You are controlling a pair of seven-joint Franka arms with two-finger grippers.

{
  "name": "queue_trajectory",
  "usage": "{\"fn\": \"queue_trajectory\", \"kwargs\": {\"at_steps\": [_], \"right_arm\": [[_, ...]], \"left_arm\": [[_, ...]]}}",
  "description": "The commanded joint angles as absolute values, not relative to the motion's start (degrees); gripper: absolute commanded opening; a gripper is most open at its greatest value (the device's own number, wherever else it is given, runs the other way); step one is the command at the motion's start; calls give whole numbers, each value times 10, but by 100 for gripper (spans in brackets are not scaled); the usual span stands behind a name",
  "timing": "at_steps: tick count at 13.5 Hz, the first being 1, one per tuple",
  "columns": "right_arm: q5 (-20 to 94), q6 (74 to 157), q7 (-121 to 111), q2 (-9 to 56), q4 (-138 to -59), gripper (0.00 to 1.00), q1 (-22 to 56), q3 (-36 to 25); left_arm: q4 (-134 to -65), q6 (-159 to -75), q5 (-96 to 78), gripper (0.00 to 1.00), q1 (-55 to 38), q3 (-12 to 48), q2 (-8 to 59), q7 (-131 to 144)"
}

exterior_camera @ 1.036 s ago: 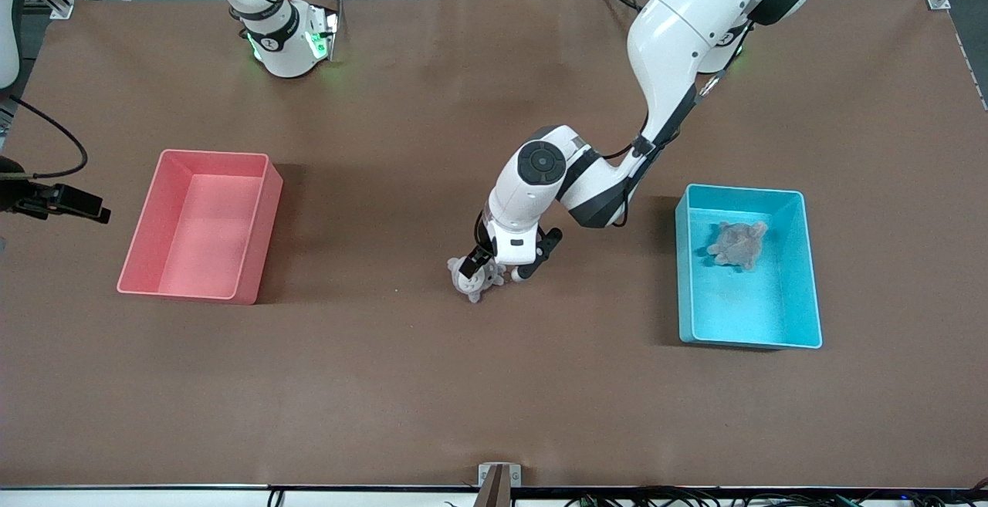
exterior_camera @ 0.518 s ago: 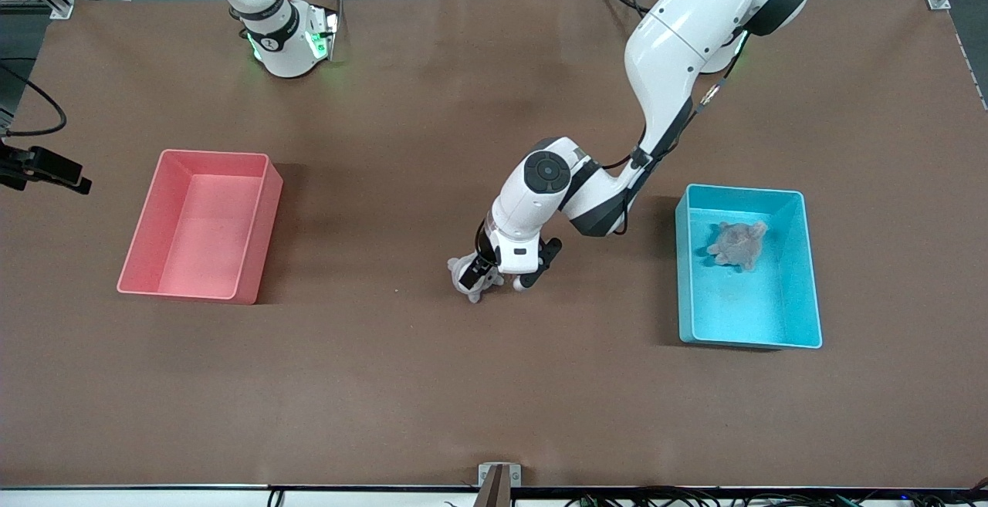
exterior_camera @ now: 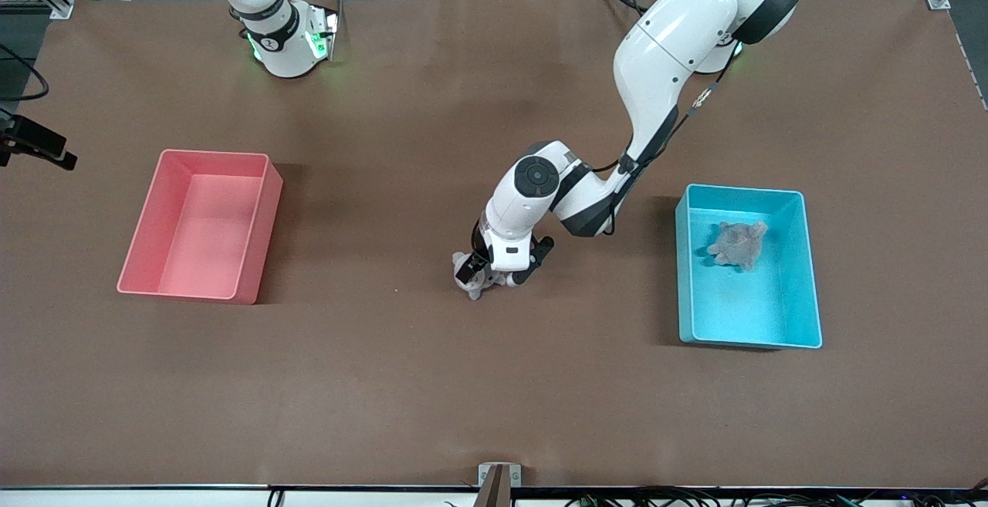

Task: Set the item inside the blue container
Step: 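Close the left gripper on the gray Totoro plush on the table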

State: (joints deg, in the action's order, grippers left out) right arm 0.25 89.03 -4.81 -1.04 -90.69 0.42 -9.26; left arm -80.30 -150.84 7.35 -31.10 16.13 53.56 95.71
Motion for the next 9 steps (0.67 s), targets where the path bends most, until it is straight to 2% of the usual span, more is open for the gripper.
{"fn": "queue_trajectory", "kwargs": {"at_steps": [1,2,4,5,7,9], "right_arm": [[-4,889,-51,-40,-931,100,4,-77],[-4,891,-52,-40,-933,100,4,-77],[-4,894,-52,-40,-933,100,11,-79],[-4,894,-52,-40,-933,100,11,-80],[-7,895,-53,-40,-934,100,12,-81],[-22,896,-52,-40,-934,100,21,-83]], "left_arm": [[-785,-1524,69,54,-332,135,548,976],[-785,-1525,70,35,-332,134,548,981],[-786,-1524,71,16,-331,134,539,981],[-786,-1524,71,12,-330,135,533,981],[-789,-1516,72,12,-321,135,511,977],[-792,-1473,73,12,-305,135,485,973]]}}
